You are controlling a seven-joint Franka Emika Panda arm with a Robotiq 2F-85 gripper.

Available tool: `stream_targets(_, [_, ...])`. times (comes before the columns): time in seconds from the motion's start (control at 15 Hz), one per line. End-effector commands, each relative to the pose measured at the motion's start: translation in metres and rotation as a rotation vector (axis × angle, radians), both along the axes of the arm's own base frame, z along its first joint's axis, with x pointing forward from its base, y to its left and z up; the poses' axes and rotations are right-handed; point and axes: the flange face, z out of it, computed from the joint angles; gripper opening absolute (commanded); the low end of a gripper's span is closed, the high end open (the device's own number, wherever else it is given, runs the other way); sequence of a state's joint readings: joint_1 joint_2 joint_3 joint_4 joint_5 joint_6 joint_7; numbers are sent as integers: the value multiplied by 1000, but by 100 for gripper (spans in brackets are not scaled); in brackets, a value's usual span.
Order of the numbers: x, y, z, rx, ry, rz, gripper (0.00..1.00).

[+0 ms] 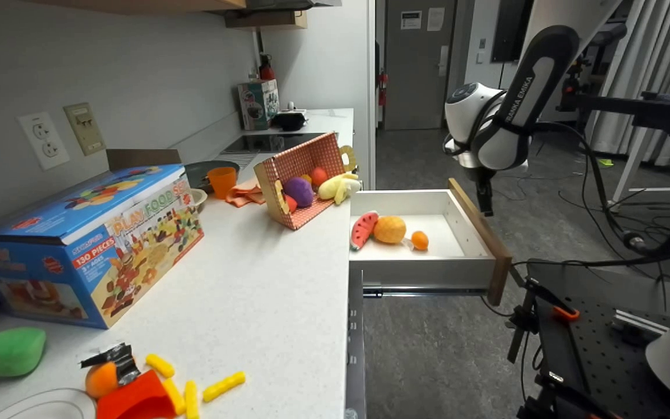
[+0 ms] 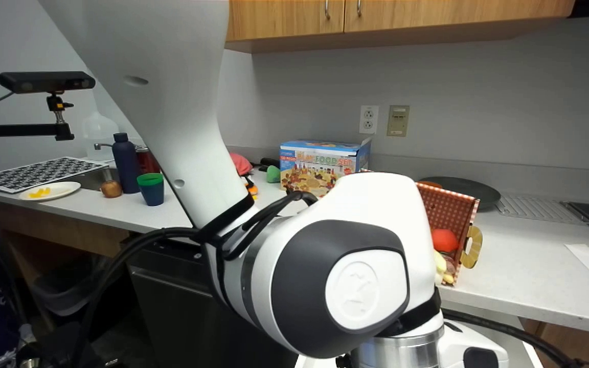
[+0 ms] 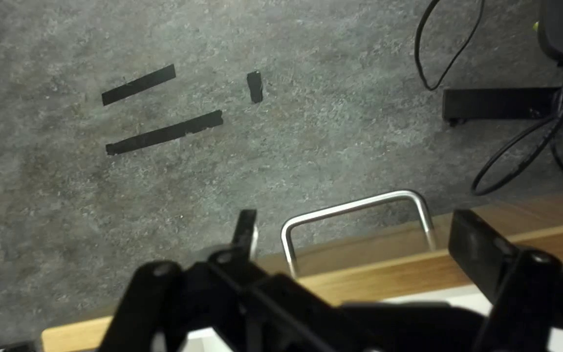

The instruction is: Open the drawer and put some of the plush toys from the basket in the drawer and close it

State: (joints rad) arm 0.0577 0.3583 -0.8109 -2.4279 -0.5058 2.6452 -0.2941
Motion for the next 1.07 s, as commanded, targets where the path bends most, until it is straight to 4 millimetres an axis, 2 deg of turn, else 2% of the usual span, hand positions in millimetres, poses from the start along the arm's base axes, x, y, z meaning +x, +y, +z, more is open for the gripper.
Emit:
stream_targets(0.0, [-3,-5,1,57,67,9,100])
stream_targets(0.33, [0,-1,-4,115,138,-6,100])
stream_targets(0.67, [21,18,-8,146,166,3,100])
stream_targets(1.0, [30,30,-3,164,149,3,100])
